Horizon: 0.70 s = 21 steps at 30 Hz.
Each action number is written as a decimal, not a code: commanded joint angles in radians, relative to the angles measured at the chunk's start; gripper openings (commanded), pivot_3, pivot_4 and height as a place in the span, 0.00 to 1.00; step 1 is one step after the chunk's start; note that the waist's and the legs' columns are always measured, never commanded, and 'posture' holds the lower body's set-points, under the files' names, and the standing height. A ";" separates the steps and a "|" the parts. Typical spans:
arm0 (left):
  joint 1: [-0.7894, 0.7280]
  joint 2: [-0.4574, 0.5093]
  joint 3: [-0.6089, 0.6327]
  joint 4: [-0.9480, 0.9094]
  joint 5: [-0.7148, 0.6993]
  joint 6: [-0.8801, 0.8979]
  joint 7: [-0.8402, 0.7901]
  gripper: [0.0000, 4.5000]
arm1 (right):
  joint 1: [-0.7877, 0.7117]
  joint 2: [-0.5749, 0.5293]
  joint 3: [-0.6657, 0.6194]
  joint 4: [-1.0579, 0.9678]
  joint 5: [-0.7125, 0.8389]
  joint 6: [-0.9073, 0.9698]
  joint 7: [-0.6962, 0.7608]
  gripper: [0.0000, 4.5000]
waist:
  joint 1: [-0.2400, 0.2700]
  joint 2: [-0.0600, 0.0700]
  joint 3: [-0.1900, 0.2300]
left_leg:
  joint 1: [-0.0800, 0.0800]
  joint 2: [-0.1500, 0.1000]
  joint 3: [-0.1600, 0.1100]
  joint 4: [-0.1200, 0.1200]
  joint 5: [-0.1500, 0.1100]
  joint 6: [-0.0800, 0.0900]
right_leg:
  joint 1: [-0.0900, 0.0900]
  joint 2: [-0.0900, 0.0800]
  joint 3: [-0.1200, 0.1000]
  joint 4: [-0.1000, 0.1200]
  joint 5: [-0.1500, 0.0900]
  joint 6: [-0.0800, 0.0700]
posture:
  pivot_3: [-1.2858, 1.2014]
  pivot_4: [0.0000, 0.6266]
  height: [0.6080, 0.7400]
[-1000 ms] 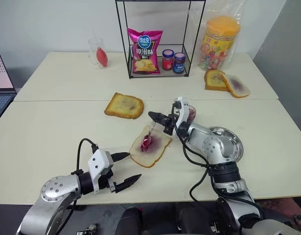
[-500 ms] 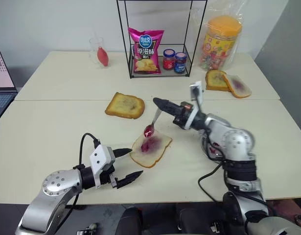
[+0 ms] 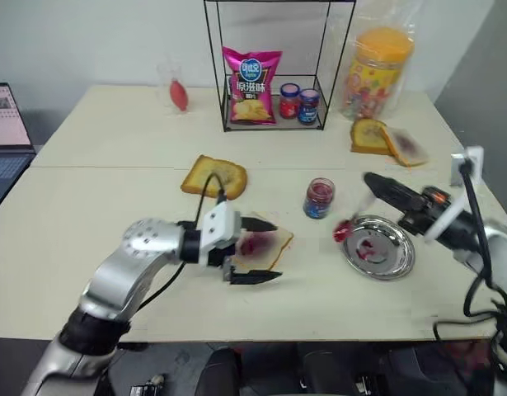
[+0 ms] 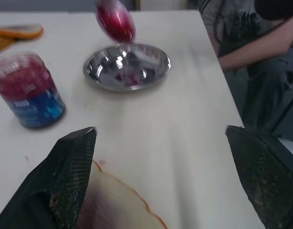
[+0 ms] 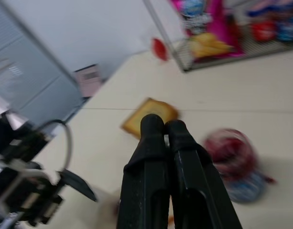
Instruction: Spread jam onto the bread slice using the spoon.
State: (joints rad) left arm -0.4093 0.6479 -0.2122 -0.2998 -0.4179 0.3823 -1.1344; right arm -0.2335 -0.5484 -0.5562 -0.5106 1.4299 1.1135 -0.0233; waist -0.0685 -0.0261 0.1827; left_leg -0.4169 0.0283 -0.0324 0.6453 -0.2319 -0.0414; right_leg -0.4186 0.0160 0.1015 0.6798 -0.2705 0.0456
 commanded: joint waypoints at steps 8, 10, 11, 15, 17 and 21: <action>-0.172 -0.186 -0.143 0.162 0.170 -0.054 0.077 1.00 | 0.190 0.136 -0.073 0.103 -0.210 -0.312 -0.018 0.01 | -0.006 0.001 0.000 | 0.002 0.001 0.001 0.000 0.000 0.000 | 0.000 0.001 0.002 0.001 0.000 0.001 | 0.52 0.24 1.00; -0.170 -0.202 -0.147 0.158 0.180 -0.050 0.093 1.00 | 0.188 0.143 -0.065 0.146 -0.235 -0.338 0.000 0.01 | -0.006 0.002 -0.001 | 0.002 0.000 0.002 0.000 0.000 0.000 | 0.000 0.001 0.002 0.001 0.001 0.001 | 0.52 0.24 1.00; -0.168 -0.209 -0.147 0.155 0.181 -0.044 0.100 1.00 | 0.187 0.146 -0.063 0.166 -0.244 -0.351 0.006 0.01 | -0.006 0.002 -0.001 | 0.002 0.000 0.002 0.000 0.000 0.000 | 0.000 0.001 0.002 0.001 0.001 0.001 | 0.52 0.24 1.00; -0.142 -0.214 -0.152 0.123 0.191 -0.028 0.116 1.00 | 0.177 0.134 -0.047 0.276 -0.301 -0.392 0.071 0.01 | -0.003 0.002 -0.001 | 0.001 0.000 0.002 0.000 0.000 0.000 | 0.000 0.000 0.002 0.001 0.001 0.001 | 0.52 0.24 1.00; -0.123 -0.208 -0.151 0.099 0.194 -0.017 0.125 1.00 | 0.169 0.119 -0.041 0.348 -0.334 -0.408 0.123 0.01 | -0.003 0.002 -0.001 | 0.001 0.000 0.002 0.000 0.000 0.000 | 0.000 0.000 0.002 0.000 0.001 0.001 | 0.52 0.24 1.00; -0.109 -0.207 -0.145 0.079 0.195 -0.003 0.133 1.00 | 0.160 0.113 -0.031 0.392 -0.351 -0.416 0.171 0.01 | -0.001 0.002 -0.001 | 0.002 0.000 0.001 0.000 0.000 0.001 | 0.002 0.000 0.002 0.001 0.001 0.001 | 0.52 0.24 1.00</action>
State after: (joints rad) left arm -0.5185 0.4382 -0.3609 -0.1662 -0.2239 0.3808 -1.0119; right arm -0.0734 -0.4230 -0.5861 -0.1243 1.0971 0.7081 0.1303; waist -0.0699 -0.0238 0.1816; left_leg -0.4133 0.0285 -0.0317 0.6458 -0.2315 -0.0409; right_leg -0.4151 0.0164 0.1026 0.6804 -0.2699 0.0466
